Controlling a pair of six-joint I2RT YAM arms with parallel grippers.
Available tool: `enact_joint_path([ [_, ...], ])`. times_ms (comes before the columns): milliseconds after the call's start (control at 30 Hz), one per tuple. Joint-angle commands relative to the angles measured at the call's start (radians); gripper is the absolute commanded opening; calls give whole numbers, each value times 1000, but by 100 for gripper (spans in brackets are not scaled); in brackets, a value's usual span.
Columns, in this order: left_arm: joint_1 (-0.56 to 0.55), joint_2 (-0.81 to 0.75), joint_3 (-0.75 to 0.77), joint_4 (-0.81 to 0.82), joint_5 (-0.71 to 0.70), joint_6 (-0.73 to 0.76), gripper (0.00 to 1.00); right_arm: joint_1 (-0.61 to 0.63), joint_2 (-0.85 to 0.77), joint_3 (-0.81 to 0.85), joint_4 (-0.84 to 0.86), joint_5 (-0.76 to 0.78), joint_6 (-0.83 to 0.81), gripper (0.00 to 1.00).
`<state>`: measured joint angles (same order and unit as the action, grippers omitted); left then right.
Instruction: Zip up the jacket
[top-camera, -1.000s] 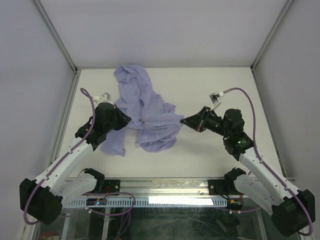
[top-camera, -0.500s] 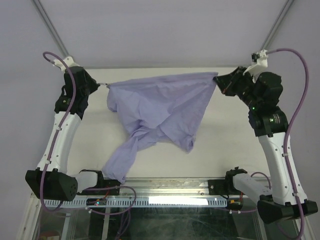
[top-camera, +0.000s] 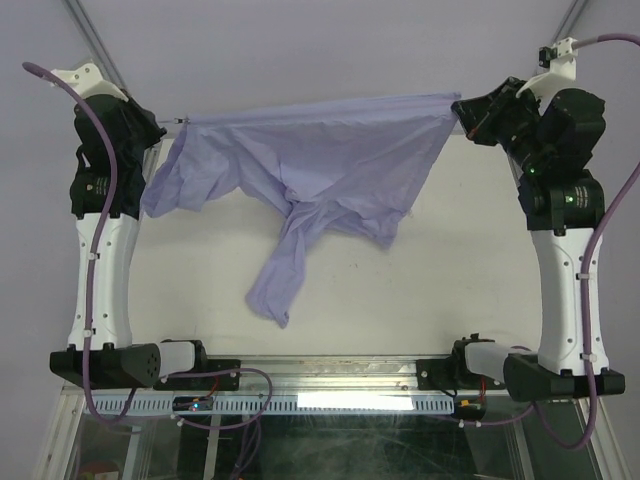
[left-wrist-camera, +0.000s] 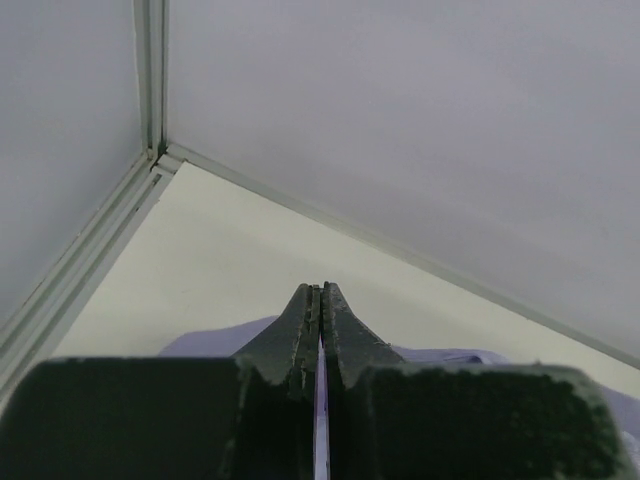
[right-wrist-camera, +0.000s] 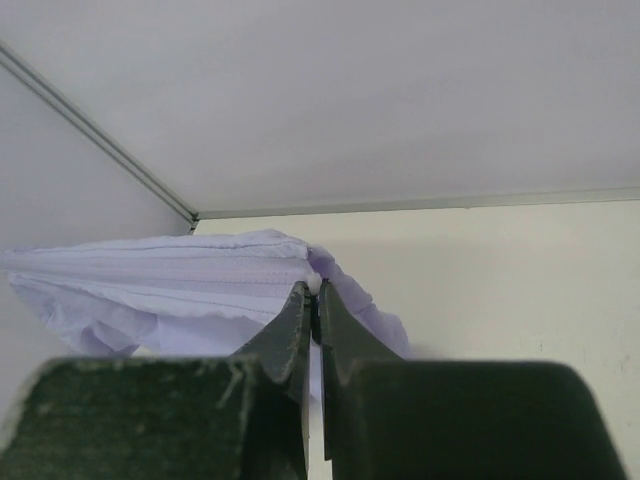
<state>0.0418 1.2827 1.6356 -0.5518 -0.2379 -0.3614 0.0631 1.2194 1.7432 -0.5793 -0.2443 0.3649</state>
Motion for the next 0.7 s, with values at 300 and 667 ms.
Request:
enact_joint_path([
  [300,49,-276,-449,-45,403,-75,8,-92,-316,-620,197,-183,12,20],
  [667,28,-444,-371,-330,246,-49,71,-58,-522,-637,-38,82,-114,84],
])
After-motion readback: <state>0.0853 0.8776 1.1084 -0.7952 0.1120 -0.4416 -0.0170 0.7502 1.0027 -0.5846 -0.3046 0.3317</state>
